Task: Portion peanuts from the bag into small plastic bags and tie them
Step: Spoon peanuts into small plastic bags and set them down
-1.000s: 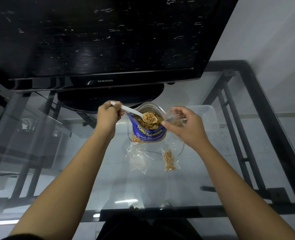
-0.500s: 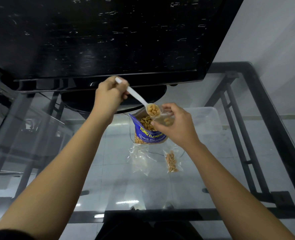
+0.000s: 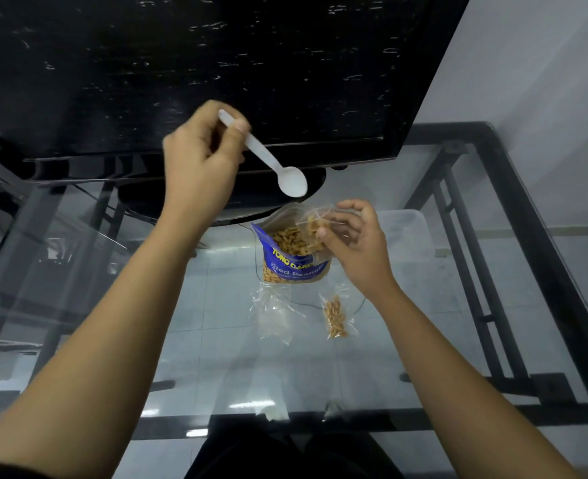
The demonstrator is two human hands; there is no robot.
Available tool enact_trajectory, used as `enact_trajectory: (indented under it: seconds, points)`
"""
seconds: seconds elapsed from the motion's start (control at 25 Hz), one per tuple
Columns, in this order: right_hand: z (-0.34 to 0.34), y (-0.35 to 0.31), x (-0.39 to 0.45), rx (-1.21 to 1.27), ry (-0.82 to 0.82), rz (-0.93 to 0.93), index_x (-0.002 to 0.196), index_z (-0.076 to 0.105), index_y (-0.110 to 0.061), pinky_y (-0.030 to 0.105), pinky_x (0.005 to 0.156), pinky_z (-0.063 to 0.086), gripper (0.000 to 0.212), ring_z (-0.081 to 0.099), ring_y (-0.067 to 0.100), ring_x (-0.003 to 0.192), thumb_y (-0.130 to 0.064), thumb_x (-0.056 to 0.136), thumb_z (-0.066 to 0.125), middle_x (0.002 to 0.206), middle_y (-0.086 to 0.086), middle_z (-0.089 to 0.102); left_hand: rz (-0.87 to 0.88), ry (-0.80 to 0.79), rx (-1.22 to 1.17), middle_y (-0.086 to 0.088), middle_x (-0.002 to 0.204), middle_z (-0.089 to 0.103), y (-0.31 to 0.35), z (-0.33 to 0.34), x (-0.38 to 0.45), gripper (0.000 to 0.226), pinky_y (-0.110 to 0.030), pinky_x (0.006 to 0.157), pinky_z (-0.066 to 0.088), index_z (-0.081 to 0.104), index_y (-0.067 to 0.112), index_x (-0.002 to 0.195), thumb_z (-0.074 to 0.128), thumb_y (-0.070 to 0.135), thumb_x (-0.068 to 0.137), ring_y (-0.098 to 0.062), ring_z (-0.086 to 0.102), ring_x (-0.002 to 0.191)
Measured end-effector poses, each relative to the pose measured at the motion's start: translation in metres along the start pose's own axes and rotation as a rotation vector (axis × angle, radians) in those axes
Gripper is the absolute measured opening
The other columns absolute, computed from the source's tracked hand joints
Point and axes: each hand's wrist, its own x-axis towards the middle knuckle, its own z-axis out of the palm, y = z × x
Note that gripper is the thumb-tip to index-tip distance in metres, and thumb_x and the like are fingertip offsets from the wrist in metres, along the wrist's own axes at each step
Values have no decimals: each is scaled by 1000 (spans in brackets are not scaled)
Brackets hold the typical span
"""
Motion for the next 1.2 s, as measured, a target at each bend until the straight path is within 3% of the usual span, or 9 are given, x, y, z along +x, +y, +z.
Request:
enact_trajectory:
  seconds: [0.12, 0.2, 0.28, 0.4, 0.48, 0.6, 0.68, 0.84, 1.2]
  points:
    - [-6, 0, -5, -35, 27, -38, 92, 57, -32, 19, 76, 52, 26, 64, 7, 93, -7, 86, 63, 99, -6, 66, -242, -47, -96, -4, 68, 61, -30, 17, -11, 18, -28, 60, 48, 58, 26, 72, 53, 21, 89, -9, 57, 58]
    - [-8, 1, -11, -51, 56, -79, 97, 62, -25, 18, 79, 52, 22, 62, 8, 96, -5, 87, 60, 104, -1, 64, -369, -136, -19, -7, 71, 64, -55, 38, -31, 13, -37, 69, 54, 63, 23, 79, 55, 22, 88, -14, 59, 64]
    - [-14, 3, -19, -44, 85, -57, 102, 61, -20, 14, 78, 51, 23, 61, 3, 96, -3, 87, 59, 108, -1, 61, -439, -160, 76, -8, 75, 64, -69, 50, -48, 19, -40, 82, 53, 65, 14, 102, 58, 26, 89, -20, 60, 75]
    - [-30, 20, -41, -58, 83, 29, 106, 57, -24, 9, 74, 49, 30, 60, -3, 95, -1, 87, 58, 115, -1, 57, -503, 23, 42, 4, 78, 57, -82, 49, -65, 58, -17, 73, 45, 41, 12, 135, 61, 36, 87, -9, 55, 76]
    - [-40, 42, -60, -109, 56, 130, 109, 56, -24, 7, 72, 48, 34, 60, 1, 96, 0, 86, 58, 121, 3, 55, -540, 164, 19, -3, 86, 58, -95, 48, -91, 43, -10, 61, 37, 48, 12, 123, 57, 35, 88, -14, 54, 75]
    - [-47, 79, -77, -224, -11, 318, 115, 54, -24, 7, 69, 50, 37, 58, 15, 104, -1, 86, 60, 125, -2, 51, -505, -73, 262, -15, 89, 65, -127, 60, -149, 15, -15, 62, 33, 63, 4, 91, 58, 18, 88, -20, 55, 73]
    - [-49, 98, -77, -337, -74, 392, 120, 53, -23, 10, 74, 49, 38, 55, 20, 108, -4, 87, 60, 128, -2, 49, -523, -273, 401, -20, 107, 61, -143, 72, -178, 24, -26, 77, 42, 64, 2, 104, 63, 16, 85, -29, 59, 86]
    - [-48, 116, -66, -580, -144, 444, 127, 50, -11, 27, 99, 42, 40, 51, 24, 118, -5, 88, 57, 134, 7, 47, -705, -290, 454, -21, 129, 45, -148, 86, -187, 54, -42, 99, 40, 48, 1, 127, 68, 22, 82, -38, 50, 112]
    - [-31, 106, -71, -841, -88, 262, 124, 53, -16, 32, 104, 37, 38, 27, 25, 136, -12, 87, 60, 149, 8, 27, -862, -268, 337, -18, 93, 67, -149, 75, -175, 34, -31, 72, 46, 55, 3, 113, 66, 8, 81, -31, 61, 90]
